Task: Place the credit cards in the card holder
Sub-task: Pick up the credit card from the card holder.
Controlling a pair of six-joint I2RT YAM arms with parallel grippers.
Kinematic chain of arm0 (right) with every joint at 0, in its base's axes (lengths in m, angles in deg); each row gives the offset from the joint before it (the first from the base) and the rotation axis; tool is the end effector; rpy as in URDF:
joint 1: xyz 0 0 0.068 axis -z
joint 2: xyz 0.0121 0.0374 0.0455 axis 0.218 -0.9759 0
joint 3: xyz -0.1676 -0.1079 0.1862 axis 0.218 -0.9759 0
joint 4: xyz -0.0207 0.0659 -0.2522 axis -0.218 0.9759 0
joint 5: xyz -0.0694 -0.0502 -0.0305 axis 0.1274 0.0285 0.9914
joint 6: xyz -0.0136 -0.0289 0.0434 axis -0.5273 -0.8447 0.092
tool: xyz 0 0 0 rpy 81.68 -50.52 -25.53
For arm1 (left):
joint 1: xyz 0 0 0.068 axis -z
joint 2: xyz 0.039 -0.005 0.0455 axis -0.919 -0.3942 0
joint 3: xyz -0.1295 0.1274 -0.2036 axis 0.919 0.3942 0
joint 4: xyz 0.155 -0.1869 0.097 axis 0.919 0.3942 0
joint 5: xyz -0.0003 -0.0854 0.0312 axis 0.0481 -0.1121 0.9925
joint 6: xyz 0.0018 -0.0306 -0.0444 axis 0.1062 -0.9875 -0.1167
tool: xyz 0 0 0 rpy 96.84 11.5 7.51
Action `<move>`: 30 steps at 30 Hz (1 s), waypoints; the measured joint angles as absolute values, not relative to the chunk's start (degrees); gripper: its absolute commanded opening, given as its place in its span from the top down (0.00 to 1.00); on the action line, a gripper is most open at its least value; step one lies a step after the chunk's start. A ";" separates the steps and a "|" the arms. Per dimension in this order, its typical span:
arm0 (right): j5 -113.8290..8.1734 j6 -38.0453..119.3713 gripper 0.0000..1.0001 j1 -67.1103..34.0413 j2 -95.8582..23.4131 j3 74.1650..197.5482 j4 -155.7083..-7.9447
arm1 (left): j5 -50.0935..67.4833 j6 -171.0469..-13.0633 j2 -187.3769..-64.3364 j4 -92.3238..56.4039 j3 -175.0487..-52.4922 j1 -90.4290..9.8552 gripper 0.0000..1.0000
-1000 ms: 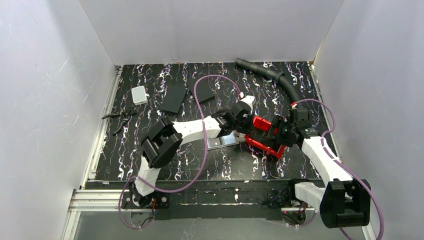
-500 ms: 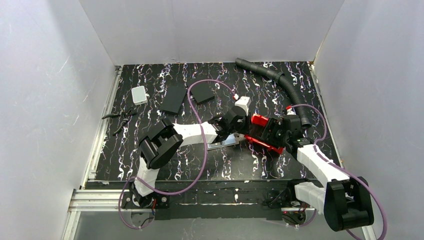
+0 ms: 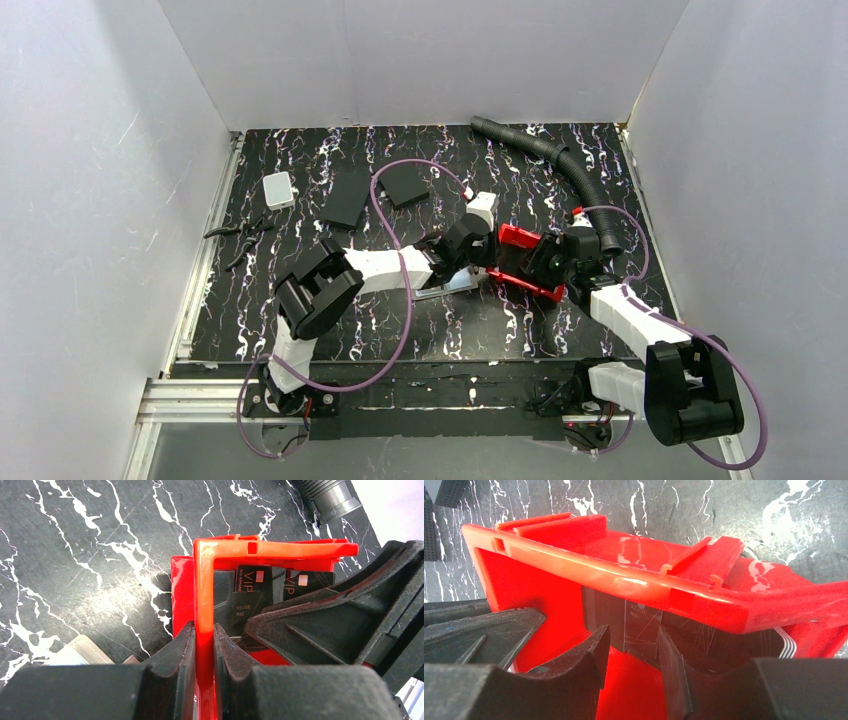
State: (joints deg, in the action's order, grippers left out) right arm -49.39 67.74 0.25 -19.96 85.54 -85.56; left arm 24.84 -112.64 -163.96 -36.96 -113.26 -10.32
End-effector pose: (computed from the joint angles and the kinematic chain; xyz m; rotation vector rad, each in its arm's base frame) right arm 0.2174 0.0503 0.1779 0.3804 2.2223 0.5235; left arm 0.2526 -0.3725 0.1981 0.3335 2.0091 -0.8811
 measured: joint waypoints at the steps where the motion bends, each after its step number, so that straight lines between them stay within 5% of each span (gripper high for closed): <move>1: -49.39 67.74 0.53 0.30 -20.16 85.52 -86.04 | 25.12 -112.55 -163.88 -37.00 -113.26 -10.32 1.00; 5: -49.20 68.02 0.42 0.36 -20.24 85.48 -86.94 | 25.51 -112.07 -163.33 -37.53 -112.87 -10.30 1.00; 11: -47.93 69.62 0.41 0.19 -20.24 85.48 -87.18 | 25.51 -112.00 -163.18 -38.93 -111.71 -10.06 1.00; 25: -52.76 70.75 0.68 1.43 -15.94 80.19 -95.50 | 26.06 -111.85 -162.30 -39.49 -110.77 -10.38 1.00; 30: -56.32 72.70 0.68 1.57 -13.07 80.19 -96.53 | 26.34 -111.98 -162.19 -40.28 -109.87 -10.62 1.00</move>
State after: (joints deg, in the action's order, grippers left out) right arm -56.32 72.70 1.57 -13.07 80.19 -96.53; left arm 26.34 -111.98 -162.19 -40.28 -109.87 -10.62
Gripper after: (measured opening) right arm 0.317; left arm 0.124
